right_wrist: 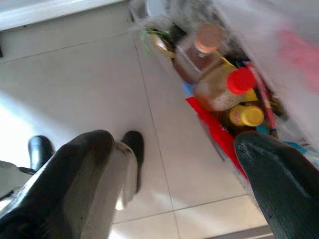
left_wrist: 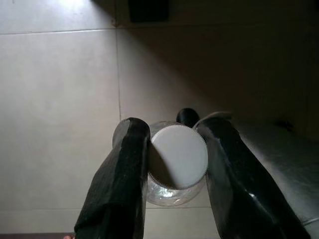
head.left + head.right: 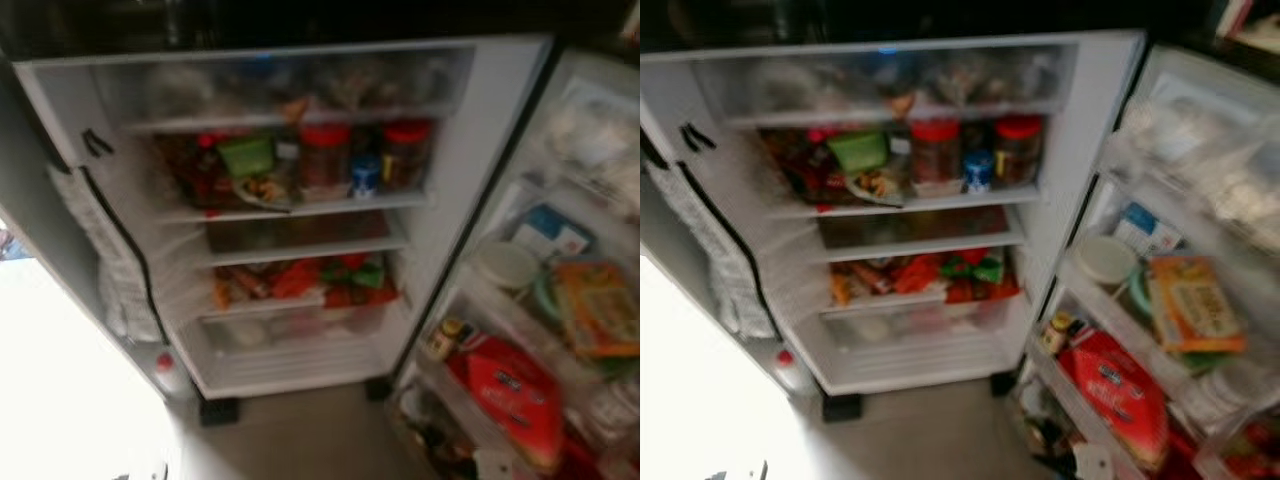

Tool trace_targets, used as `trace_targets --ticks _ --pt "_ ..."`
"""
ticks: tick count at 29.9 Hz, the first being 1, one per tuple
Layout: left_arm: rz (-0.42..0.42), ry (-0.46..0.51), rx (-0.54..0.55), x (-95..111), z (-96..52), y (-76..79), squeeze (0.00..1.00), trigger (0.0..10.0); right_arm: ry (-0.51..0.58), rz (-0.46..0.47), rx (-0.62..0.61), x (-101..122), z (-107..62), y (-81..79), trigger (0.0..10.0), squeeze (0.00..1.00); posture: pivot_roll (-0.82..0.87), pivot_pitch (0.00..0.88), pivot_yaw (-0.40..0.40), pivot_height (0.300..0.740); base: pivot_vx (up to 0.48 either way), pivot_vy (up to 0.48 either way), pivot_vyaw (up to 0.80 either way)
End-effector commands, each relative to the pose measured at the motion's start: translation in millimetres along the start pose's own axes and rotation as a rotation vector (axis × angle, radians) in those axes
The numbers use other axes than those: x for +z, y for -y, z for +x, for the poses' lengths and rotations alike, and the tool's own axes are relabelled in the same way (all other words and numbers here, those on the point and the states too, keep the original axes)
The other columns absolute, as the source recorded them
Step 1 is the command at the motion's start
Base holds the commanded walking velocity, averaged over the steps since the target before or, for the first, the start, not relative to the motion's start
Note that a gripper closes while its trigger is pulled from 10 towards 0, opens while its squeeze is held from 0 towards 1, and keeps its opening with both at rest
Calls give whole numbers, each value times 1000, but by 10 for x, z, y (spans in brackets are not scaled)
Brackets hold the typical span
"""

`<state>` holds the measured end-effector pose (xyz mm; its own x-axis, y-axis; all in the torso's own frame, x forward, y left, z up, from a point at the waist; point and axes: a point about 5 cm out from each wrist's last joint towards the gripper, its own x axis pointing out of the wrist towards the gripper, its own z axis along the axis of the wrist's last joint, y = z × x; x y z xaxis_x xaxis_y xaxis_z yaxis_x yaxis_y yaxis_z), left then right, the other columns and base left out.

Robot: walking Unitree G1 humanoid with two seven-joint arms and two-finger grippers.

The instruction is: Restocking fridge

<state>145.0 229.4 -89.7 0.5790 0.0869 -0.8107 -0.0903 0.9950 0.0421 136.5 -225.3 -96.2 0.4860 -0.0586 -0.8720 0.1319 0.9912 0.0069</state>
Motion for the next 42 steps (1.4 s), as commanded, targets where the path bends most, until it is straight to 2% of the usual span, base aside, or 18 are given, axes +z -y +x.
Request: trace_targets --ticks 1,2,3,5,8,12,13,14,18,22,26,30,34,37,42 --pt "22 28 8 57 7 -16 0 10000 -13 2 -2 -33 -6 10 10000 0 18 34 19 740 0 0 0" --pt "19 61 5 164 35 20 0 10000 -13 1 -3 -28 -5 11 10000 0 18 31 20 740 0 0 0" --pt "19 61 5 164 35 20 0 10000 -13 1 -3 -28 -5 11 10000 0 18 31 20 740 0 0 0" --pt "18 139 -12 423 87 91 0 10000 -10 0 -3 -14 -2 7 10000 0 17 25 21 740 0 0 0" --pt "19 178 -22 529 98 101 0 10000 -7 2 -3 -2 1 1 10000 0 20 23 22 740 0 0 0" --pt "25 320 -45 905 101 91 0 10000 2 4 5 45 15 -36 10000 0 27 9 29 740 0 0 0" --pt "25 320 -45 905 101 91 0 10000 2 4 5 45 15 -36 10000 0 27 9 29 740 0 0 0" --pt "22 369 -56 1028 94 99 0 10000 4 4 7 62 20 -49 10000 0 33 3 30 740 0 0 0" --pt "19 561 -87 1428 24 165 0 10000 10 8 7 99 30 -72 10000 0 47 0 26 740 0 0 0" --pt "25 674 -108 1644 -45 241 0 10000 7 6 5 117 33 -69 10000 0 67 0 4 740 0 0 0" --pt "34 813 -158 1847 -163 421 0 10000 7 0 -13 147 30 -14 10000 0 84 8 -19 740 0 0 0" --pt "58 901 -213 1900 -271 608 0 10000 24 5 -34 187 17 77 10000 0 22 15 -20 740 0 0 0" --pt "84 926 -240 1892 -308 722 0 10000 41 13 -48 228 6 148 10000 0 11 23 -33 740 0 0 0" --pt "83 957 -254 1907 -367 764 0 10000 46 3 -54 265 2 185 10000 0 -10 29 -38 740 0 0 0" --pt "78 959 -230 1893 -362 744 0 10000 50 -7 -46 283 1 193 10000 0 -16 35 -31 740 0 0 0"
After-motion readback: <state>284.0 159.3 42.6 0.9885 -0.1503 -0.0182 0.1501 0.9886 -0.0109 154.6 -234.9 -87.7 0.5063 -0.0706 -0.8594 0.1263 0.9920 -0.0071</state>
